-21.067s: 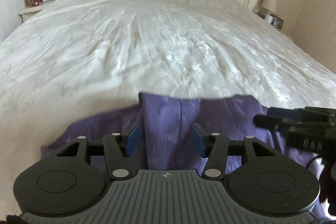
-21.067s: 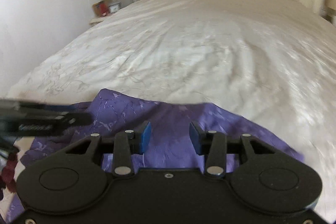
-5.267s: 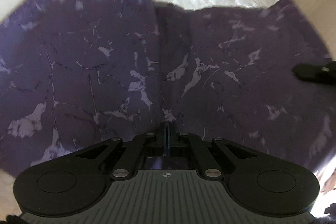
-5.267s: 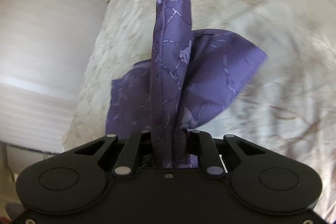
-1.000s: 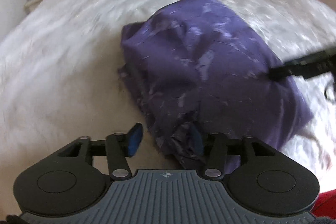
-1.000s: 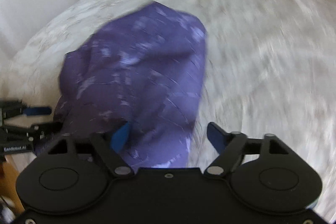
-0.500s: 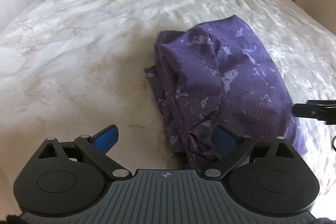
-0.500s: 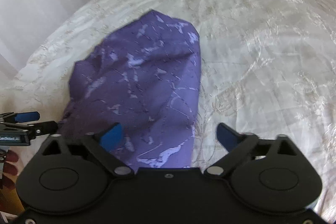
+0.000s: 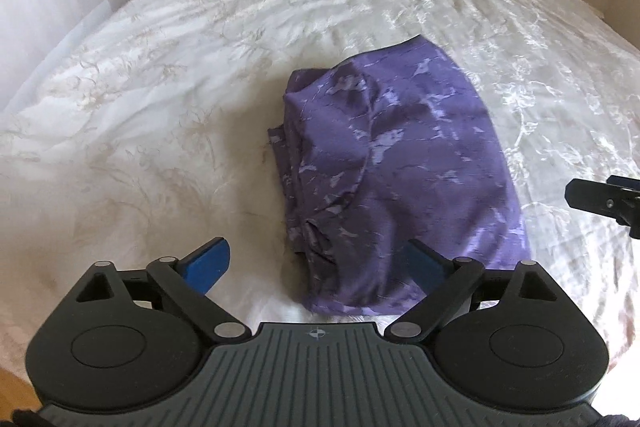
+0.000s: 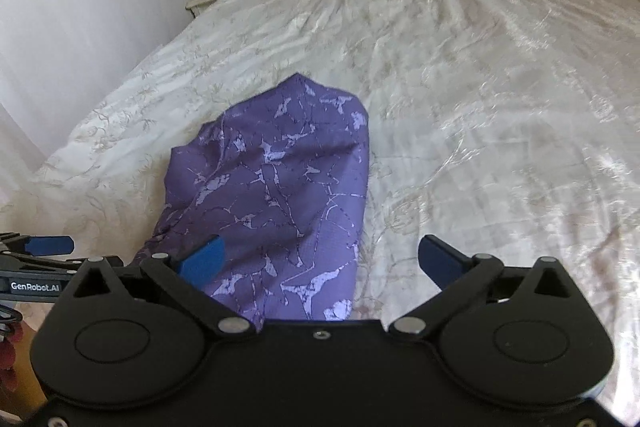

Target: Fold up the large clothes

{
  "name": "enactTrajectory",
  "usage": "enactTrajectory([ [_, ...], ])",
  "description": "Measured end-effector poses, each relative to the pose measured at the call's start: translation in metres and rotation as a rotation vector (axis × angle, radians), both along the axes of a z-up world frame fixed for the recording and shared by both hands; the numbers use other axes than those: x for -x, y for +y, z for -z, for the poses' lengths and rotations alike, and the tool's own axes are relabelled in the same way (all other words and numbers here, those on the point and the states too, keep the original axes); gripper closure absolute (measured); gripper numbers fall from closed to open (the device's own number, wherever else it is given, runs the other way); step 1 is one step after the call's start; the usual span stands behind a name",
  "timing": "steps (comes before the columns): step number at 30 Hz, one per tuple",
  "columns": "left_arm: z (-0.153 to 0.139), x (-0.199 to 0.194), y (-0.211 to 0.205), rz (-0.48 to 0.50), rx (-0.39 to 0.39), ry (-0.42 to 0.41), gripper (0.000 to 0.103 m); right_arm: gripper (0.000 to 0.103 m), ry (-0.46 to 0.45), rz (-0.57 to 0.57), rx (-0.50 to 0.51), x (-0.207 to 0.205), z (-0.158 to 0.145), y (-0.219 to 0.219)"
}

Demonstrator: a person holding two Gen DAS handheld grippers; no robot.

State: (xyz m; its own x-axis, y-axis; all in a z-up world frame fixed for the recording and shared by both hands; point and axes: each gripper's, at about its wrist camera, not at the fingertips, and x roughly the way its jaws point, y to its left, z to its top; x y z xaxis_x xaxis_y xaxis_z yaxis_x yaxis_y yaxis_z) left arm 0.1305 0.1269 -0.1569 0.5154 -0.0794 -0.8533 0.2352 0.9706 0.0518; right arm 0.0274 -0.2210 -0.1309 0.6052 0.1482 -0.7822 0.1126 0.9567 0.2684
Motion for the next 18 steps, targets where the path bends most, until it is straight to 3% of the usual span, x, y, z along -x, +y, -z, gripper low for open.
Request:
enactTrajectory([
  [6, -0.019, 0.024, -0.021, -0.014, -0.083, -0.043, 0.011, 0.001, -0.013, 0.018, 0.011, 0.023, -0.016, 0.000],
  [18, -0.032, 0.066, -0.030, -0.027, -0.052, -0.060, 0.015, 0.001, -0.073, 0.037, 0.050, 0.071, -0.043, 0.009],
])
